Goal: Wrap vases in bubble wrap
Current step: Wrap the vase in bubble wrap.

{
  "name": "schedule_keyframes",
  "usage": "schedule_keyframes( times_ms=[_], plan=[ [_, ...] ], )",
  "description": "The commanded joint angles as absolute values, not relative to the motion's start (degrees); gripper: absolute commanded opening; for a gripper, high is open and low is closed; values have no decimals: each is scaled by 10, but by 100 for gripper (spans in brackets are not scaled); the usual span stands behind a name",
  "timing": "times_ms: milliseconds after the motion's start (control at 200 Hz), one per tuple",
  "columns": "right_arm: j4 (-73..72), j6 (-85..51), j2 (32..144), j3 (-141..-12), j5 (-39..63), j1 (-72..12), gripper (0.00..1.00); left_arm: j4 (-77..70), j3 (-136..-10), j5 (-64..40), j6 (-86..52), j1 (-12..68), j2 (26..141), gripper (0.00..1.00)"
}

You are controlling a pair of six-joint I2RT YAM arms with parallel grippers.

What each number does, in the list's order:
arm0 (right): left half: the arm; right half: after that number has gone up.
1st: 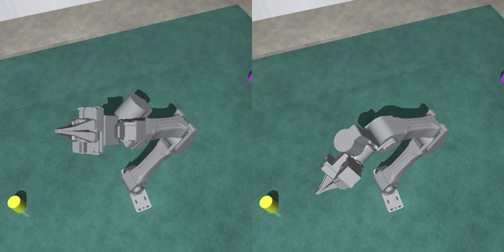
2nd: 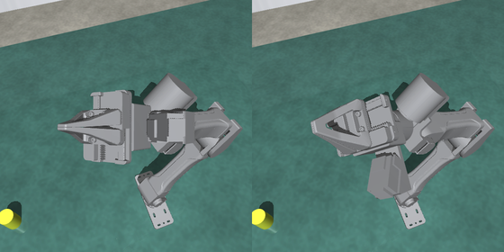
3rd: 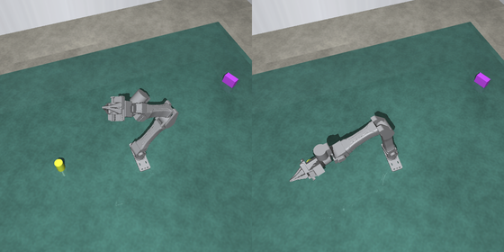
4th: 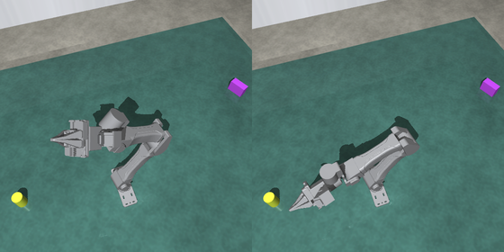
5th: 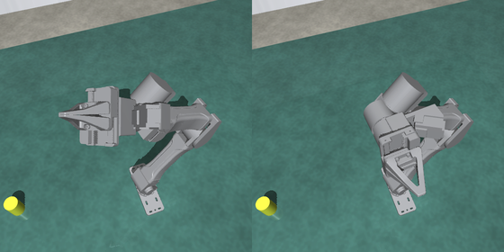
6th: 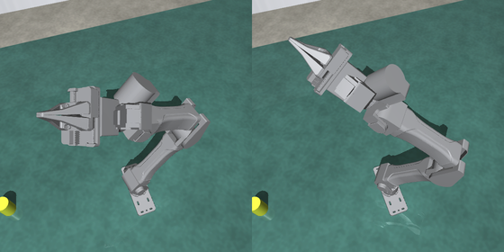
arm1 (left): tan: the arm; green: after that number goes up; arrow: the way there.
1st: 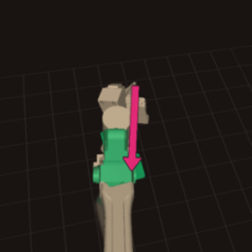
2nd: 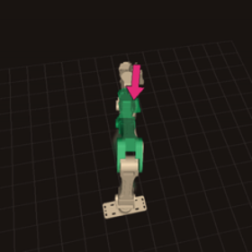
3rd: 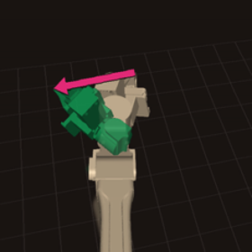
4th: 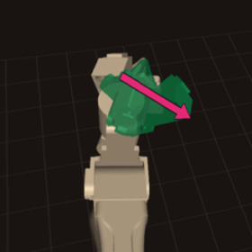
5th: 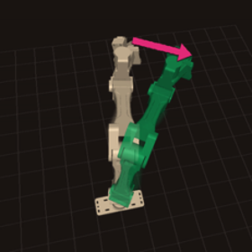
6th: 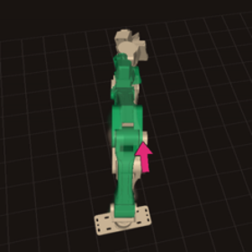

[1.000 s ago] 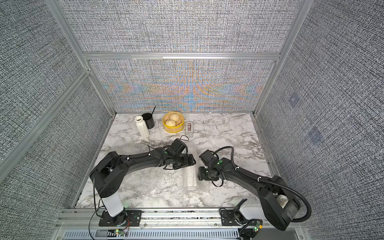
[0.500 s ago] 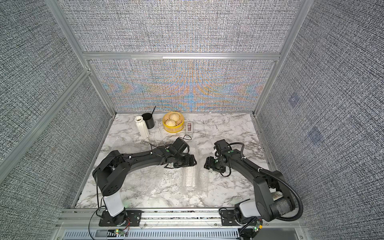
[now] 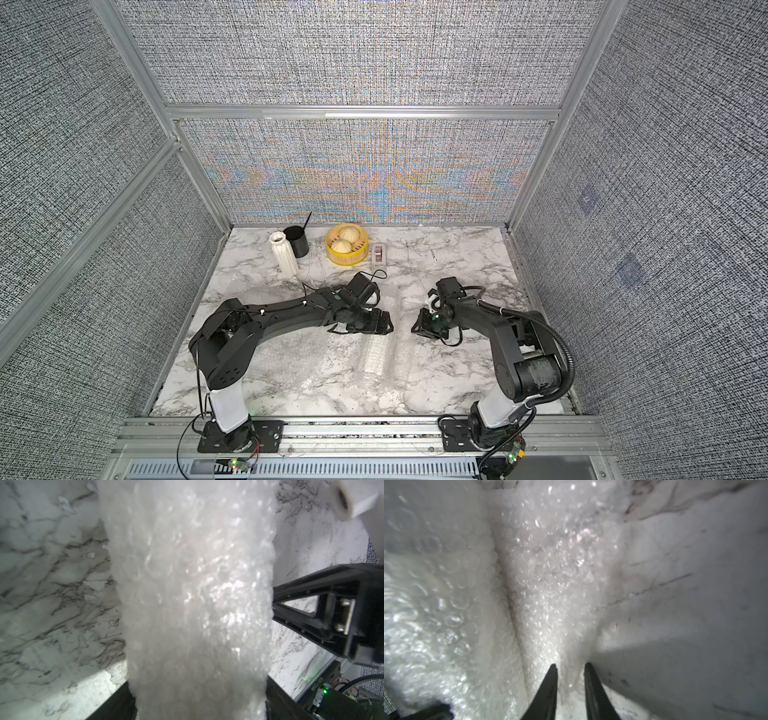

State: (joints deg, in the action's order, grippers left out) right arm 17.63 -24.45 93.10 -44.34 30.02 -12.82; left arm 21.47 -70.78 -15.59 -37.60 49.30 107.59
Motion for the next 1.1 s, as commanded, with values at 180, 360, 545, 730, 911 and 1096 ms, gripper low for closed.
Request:
schedule_keyframes(
  times_ms=[180,360,545,730,911,1096],
  plan=[
    [122,-274,909,-422,338,-129,3,264,-703,-137,-340,487,1086,84],
    [120,-303,875,-426,371,-136,0,256,-697,-138,-337,486,1089,84],
    [127,-342,858,-457,366,-163,0,234,-687,-158,-330,485,1083,84],
    [88,-390,880,-487,336,-207,0,220,-693,-176,-310,485,1080,84],
    [64,-413,913,-496,314,-235,0,197,-699,-220,-314,474,1067,85],
    [34,-435,926,-485,305,-250,0,217,-698,-212,-289,473,1056,87]
  ],
)
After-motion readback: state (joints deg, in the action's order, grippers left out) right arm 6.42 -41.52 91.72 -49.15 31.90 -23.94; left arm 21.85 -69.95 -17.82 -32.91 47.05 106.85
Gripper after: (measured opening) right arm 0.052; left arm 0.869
